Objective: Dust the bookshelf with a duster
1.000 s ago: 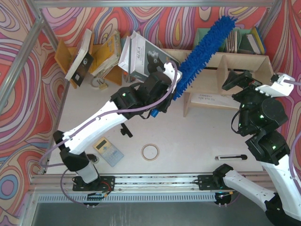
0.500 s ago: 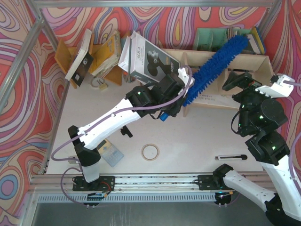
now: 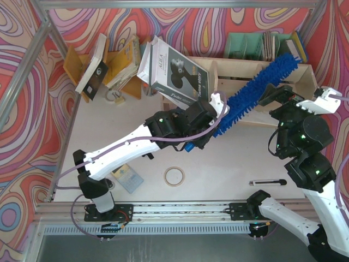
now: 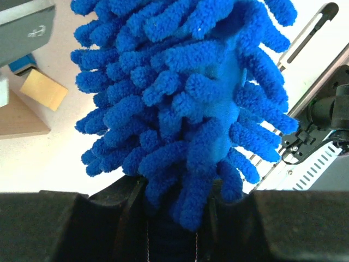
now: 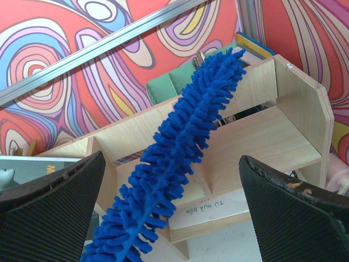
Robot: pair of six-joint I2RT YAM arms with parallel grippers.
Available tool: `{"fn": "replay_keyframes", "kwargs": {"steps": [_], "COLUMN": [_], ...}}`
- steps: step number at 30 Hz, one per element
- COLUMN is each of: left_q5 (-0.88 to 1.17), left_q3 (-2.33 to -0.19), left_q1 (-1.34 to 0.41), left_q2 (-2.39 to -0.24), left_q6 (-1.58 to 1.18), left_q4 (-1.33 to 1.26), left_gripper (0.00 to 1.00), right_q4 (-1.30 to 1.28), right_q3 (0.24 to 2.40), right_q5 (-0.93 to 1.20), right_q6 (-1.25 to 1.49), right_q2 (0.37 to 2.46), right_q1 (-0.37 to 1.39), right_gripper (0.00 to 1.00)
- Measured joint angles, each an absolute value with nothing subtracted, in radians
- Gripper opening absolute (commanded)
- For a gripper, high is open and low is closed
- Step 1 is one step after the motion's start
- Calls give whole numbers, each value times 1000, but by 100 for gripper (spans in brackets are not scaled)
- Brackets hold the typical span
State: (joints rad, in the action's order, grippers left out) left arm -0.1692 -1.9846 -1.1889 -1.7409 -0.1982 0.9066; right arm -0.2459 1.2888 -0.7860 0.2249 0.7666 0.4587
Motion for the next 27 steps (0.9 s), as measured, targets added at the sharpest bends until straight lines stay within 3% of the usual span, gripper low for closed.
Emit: {"fn": "replay_keyframes", "kwargs": {"steps": [14,27], "left_q5": [-295,-214], "left_q3": [-2003,-2154], "left_q1": [-1090,-1107], "left_q2": [-1694,-1841], "left_q6": [-239,-223], "left_q4": [922,968], "left_gripper": [0,0], "right_q4": [-247,-249], "right_q3": [1289,1287], "right_q5": [-786,-789], "right_q6": [225,225], "right_q2": [767,766], "right_q1": [459,459], "right_gripper": [99,99]}}
